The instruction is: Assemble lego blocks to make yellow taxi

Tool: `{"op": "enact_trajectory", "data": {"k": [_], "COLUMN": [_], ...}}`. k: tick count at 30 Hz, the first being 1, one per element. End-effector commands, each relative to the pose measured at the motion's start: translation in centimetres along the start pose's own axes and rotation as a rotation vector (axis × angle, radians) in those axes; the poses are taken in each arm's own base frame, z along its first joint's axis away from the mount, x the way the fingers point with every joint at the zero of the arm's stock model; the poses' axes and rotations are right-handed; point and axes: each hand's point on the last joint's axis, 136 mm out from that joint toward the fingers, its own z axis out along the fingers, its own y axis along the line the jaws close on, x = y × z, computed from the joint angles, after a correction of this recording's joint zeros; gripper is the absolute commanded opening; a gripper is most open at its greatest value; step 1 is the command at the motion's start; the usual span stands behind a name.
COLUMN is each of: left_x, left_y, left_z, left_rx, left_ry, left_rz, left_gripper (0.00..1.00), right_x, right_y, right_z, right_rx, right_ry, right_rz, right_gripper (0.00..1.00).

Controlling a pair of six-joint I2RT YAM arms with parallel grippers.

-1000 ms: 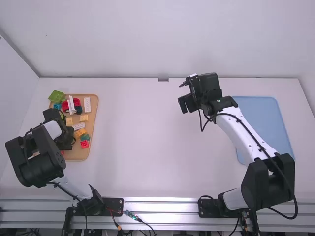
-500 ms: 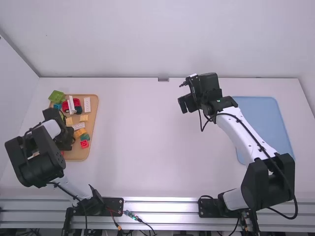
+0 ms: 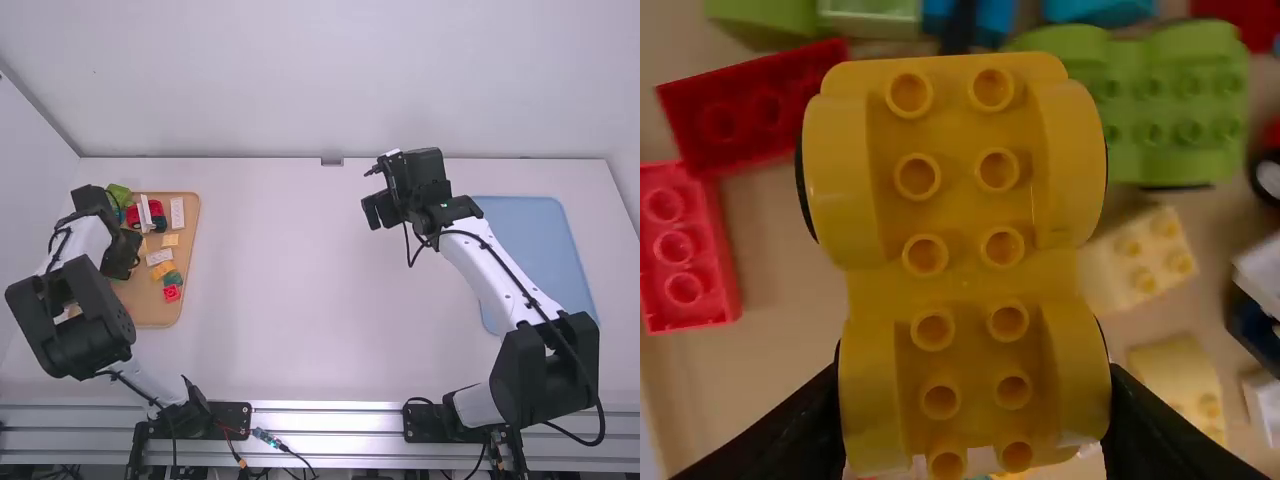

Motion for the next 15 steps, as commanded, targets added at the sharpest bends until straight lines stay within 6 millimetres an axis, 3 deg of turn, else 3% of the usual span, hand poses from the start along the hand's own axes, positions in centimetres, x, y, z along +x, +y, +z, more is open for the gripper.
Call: {"op": "enact_trajectory", "data": {"k": [1, 6, 8, 11, 13, 15], "left_x": [0.8, 4.1, 6.4, 11.0, 15.5, 20.1], "left_y": [-3.4, -7.6, -9.5, -12.2, -13.8, -14.2], "left_z": [-2.8, -6.2, -7.9, -10.0, -11.3, -12.4], "left_rx": [0.084, 0.161, 0.203, 0.3, 0.404, 0.518], "left_ry": [-0.048, -0.145, -0.184, -0.203, -0.176, -0.114], "left_rz": [0.202, 0.435, 0.578, 0.853, 1.119, 1.367], "left_gripper": [0.18, 0.15, 0.15, 0.15, 0.17, 0.18], "right_x": [-1.2, -1.3, -1.2, -1.0, -0.7, -0.3], "right_y": [-0.1, -0.4, -0.9, -2.7, -4.5, -5.8], "right_z": [-0.2, -0.3, -0.3, -0.5, -0.7, -0.9], "right_rx": [0.004, 0.011, 0.02, 0.072, 0.127, 0.15], "right_ry": [-0.028, -0.035, -0.034, -0.036, -0.035, -0.031], "right_rz": [-0.004, 0.001, 0.021, 0.112, 0.195, 0.241], "right_gripper": [0.99, 0.99, 0.99, 0.99, 0.99, 0.99]}}
